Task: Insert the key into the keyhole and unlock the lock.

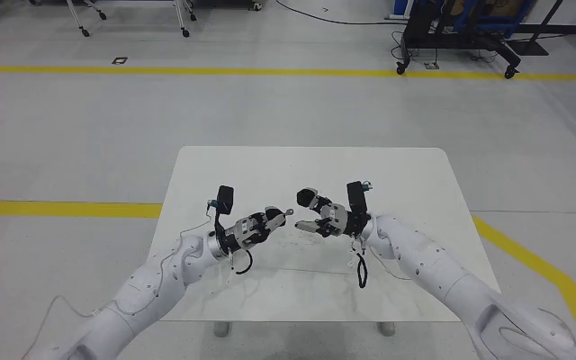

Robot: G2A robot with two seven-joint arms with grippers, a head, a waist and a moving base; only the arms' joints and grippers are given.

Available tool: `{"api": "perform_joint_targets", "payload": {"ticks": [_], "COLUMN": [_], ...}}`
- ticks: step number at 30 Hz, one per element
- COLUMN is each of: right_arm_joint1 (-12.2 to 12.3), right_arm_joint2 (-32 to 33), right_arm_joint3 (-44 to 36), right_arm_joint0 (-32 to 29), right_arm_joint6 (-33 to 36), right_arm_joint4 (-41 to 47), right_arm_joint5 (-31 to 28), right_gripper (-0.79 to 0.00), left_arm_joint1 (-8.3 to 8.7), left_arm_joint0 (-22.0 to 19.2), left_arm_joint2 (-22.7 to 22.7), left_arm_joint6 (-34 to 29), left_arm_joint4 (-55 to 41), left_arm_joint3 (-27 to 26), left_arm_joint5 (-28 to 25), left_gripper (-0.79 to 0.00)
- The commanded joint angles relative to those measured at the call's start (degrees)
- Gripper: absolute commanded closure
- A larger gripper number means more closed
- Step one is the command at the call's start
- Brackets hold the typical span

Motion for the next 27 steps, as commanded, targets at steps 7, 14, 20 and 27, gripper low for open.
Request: {"api": "perform_joint_targets", "payload": {"ticks": [7, 14, 20, 27], "right_arm_joint1": [2.9, 3.9, 4.2, 4.1], "right_arm_joint2": [-4.6, -8.3, -11.8, -14.9], "right_arm_joint3": [-2.4, -3.0, -3.1, -2.6], "right_arm_joint0": [1.2, 3.3, 4.9, 6.7], "right_arm_joint6": [0.0, 0.0, 0.0, 0.0], "right_arm_joint4": [-2.7, 0.1, 1.8, 3.6], "right_arm_joint5": [0.0, 0.0, 0.0, 0.0], "right_gripper": [-0.271, -0.175, -0.185, -0.015], "left_arm_joint1": [-0.22, -0.42, -0.57, -0.68], "left_arm_joint0": [-2.9, -4.5, -5.8, -6.9], "left_arm_joint2": [4.4, 7.2, 9.3, 11.3], "left_arm_joint6": [2.6, 4.8, 6.5, 8.1], "left_arm_joint4": [4.8, 6.1, 6.6, 6.8], "left_arm_joint3": [2.2, 3.5, 4.4, 5.1], "left_arm_joint5": [0.0, 0.0, 0.0, 0.0], "left_gripper": [0.000, 0.000, 0.000, 0.000]}}
